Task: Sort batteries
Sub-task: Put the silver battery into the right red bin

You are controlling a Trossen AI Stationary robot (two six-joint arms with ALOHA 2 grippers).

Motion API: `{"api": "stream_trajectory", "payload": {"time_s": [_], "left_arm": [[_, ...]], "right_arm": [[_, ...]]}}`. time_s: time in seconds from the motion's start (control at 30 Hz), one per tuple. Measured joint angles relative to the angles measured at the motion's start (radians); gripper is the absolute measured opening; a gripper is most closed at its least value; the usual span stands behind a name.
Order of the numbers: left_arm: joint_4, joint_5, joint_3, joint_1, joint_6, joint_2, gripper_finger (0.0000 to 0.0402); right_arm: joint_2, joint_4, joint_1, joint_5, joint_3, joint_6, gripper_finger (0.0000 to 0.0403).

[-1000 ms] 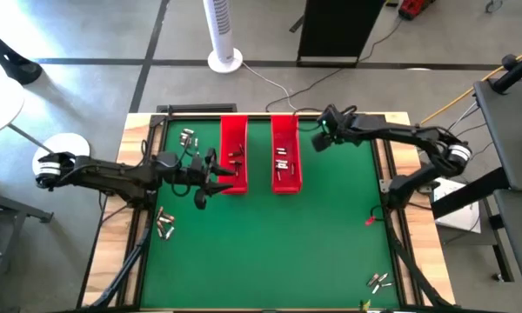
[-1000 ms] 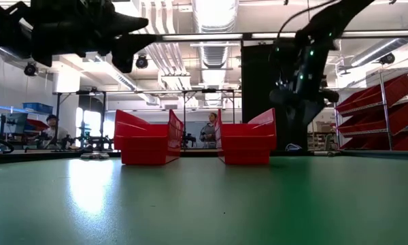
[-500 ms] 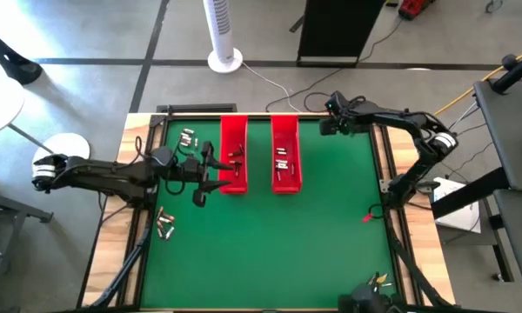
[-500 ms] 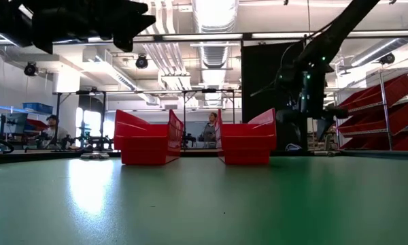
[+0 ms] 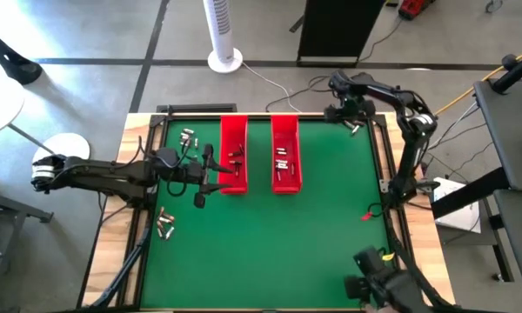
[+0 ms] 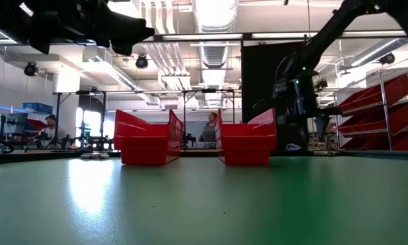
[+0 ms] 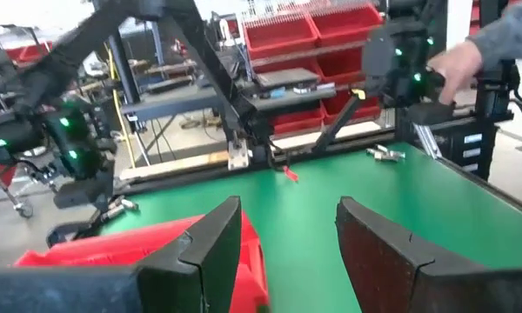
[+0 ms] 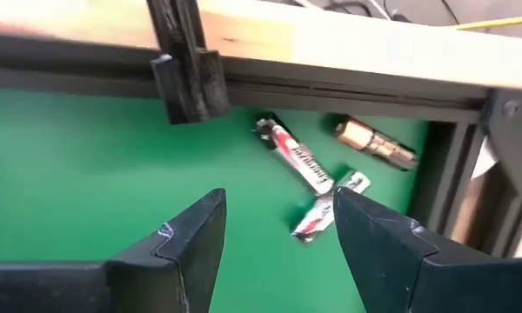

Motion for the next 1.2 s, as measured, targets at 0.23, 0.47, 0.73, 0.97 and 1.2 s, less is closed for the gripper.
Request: {"api": "stream_trajectory", "payload": {"time_s": [0.23, 0.47, 0.73, 0.97, 1.2], "left_arm": [[-0.01, 0.0, -0.001, 0.001, -0.005, 0.0, 0.0168], [-0.01, -0.001, -0.001, 0.001, 0.017, 0.0, 0.0168], [-0.01, -0.003, -0.001, 0.005, 0.018, 0.0, 0.0168], [-0.011, -0.029, -0.001, 0.005, 0.019, 0.0, 0.0168], [-0.013, -0.029, -0.001, 0.005, 0.019, 0.0, 0.0168]], "right_arm": [[0.074, -0.023, -0.016, -0.001, 0.057, -0.199, 0.0199], [0.107, -0.021, -0.017, -0.004, 0.034, -0.259, 0.018], [0.136, 0.027, -0.016, -0.007, 0.031, -0.274, 0.0155], [0.148, 0.033, -0.009, -0.027, 0.032, -0.269, 0.012], [0.142, 0.036, 0.022, -0.024, 0.027, -0.206, 0.0071]]}}
